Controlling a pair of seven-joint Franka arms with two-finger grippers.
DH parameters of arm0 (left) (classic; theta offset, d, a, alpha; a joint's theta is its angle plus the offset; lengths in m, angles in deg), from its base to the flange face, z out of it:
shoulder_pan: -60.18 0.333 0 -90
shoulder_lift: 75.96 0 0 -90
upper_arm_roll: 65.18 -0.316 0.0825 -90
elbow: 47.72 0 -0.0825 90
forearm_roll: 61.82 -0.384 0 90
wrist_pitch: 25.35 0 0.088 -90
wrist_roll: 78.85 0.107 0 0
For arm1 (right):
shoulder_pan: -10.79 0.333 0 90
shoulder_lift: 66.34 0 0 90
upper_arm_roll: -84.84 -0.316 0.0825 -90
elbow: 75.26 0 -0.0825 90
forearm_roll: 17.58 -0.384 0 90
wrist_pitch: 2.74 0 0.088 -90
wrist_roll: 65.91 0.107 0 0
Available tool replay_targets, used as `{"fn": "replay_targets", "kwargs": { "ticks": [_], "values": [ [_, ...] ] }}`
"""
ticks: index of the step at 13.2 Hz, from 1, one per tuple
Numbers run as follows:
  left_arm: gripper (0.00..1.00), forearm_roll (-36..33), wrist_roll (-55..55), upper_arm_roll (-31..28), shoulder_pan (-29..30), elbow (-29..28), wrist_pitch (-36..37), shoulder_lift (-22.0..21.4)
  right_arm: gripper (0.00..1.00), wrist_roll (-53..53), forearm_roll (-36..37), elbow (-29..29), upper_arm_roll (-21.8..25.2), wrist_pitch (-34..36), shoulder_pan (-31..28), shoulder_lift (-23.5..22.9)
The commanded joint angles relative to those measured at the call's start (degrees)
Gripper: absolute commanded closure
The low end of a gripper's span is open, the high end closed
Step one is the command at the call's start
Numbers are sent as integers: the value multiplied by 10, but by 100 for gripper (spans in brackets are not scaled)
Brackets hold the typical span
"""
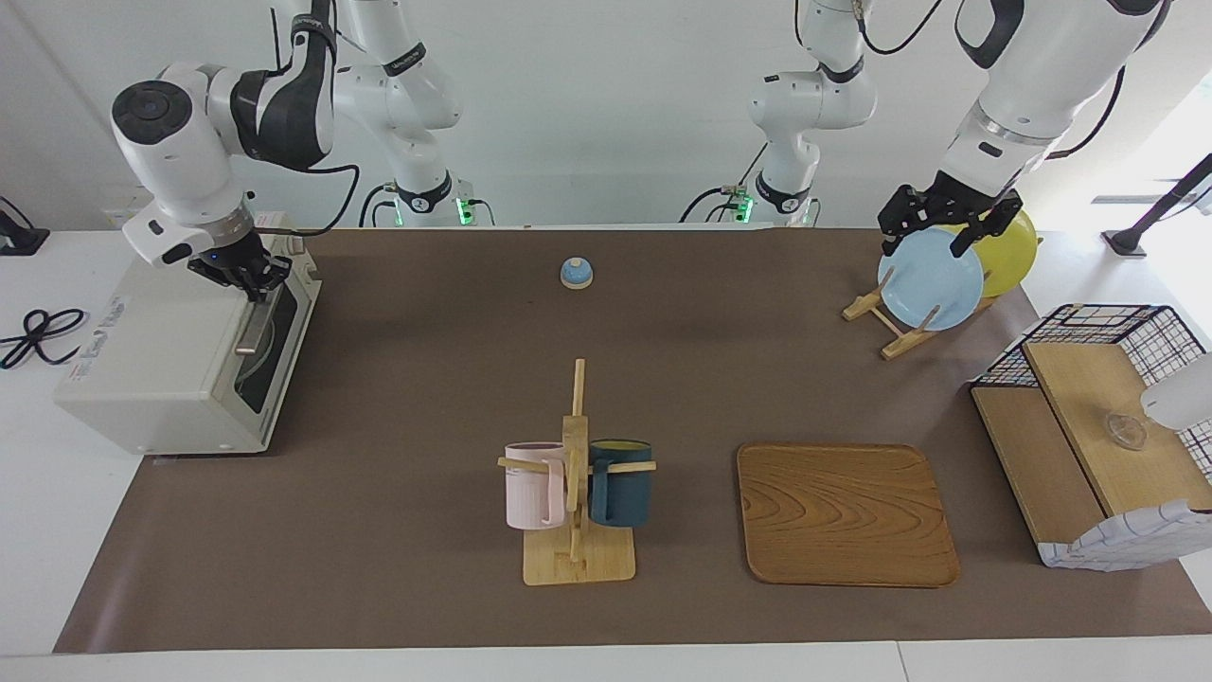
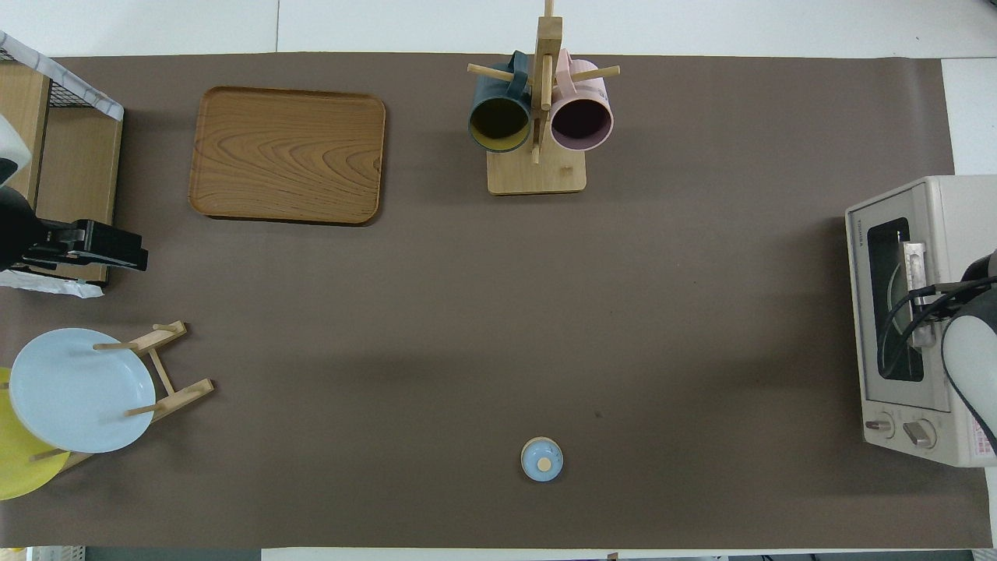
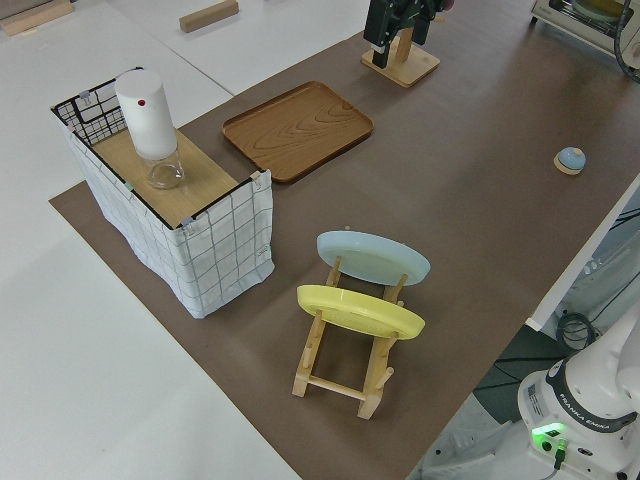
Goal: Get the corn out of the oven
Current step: 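Pull the oven door down and open with the right gripper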
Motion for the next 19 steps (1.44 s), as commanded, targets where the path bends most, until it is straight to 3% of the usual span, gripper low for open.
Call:
{"fn": "replay_targets", "kwargs": {
  "ticks": [1,19],
  "values": [
    [0,-10,4,7,10,-3,1,-2,92,-10,7,-16,-3,-12,-9,8],
    [0,-6,4,7,9,-2,-8,-1,92,67,-5,-37,-6,-61,40,-27]
  ]
}}
